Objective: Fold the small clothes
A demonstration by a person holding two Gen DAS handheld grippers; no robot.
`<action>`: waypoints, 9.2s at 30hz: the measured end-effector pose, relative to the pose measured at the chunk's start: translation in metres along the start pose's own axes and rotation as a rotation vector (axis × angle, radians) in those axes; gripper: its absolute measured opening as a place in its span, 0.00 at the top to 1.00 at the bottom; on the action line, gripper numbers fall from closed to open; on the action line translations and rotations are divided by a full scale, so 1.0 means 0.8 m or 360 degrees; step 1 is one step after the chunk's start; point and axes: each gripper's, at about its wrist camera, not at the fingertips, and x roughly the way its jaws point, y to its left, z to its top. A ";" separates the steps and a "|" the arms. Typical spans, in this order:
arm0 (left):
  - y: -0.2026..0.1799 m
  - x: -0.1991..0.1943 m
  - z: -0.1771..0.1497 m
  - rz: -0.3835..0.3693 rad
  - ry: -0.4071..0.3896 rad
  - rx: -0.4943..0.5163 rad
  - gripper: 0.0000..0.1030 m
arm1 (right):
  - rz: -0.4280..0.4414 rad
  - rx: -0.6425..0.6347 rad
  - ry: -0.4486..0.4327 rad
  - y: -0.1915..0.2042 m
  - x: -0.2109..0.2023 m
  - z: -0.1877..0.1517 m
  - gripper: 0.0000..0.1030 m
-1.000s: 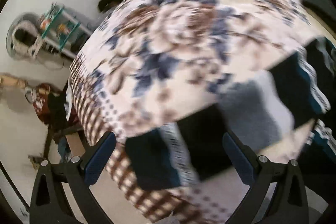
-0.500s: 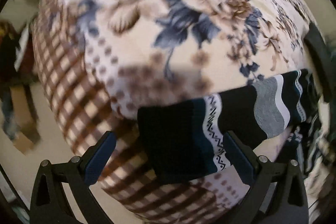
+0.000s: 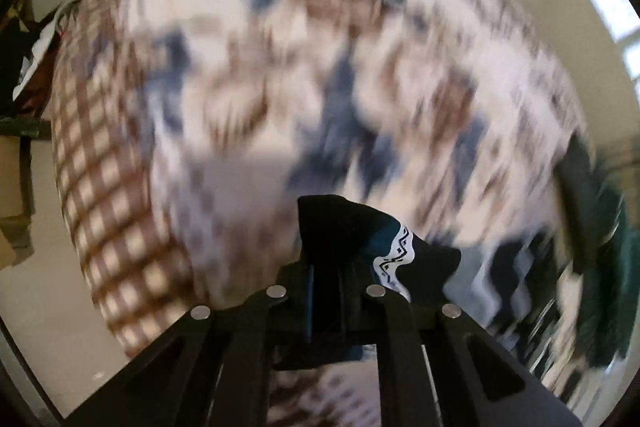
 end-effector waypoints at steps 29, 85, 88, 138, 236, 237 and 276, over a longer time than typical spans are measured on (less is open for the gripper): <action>0.038 0.102 0.067 -0.0279 0.0027 -0.0531 0.39 | 0.0006 0.0324 -0.0207 0.015 -0.007 0.034 0.22; -0.321 0.129 -0.316 0.0570 0.0176 0.1312 0.13 | 0.0596 0.0585 -0.0100 -0.351 -0.048 0.122 0.22; -0.312 0.138 -0.317 0.0524 0.0216 0.1262 0.08 | 0.0609 0.0518 -0.0021 -0.324 -0.016 0.147 0.24; -0.324 0.167 -0.177 -0.0478 0.0367 0.0659 0.81 | 0.0680 -0.0544 0.0330 0.138 0.066 0.376 0.97; -0.040 -0.056 -0.480 0.0181 0.0191 -0.0241 0.32 | 0.0922 0.0181 0.0951 -0.471 0.100 -0.204 0.56; -0.029 -0.053 -0.468 0.0178 0.0180 -0.0270 0.34 | 0.0928 0.0215 0.0947 -0.471 0.098 -0.212 0.56; 0.022 -0.030 -0.378 -0.0168 0.0190 -0.0076 0.99 | 0.1054 0.1292 0.0376 -0.401 0.062 -0.427 0.86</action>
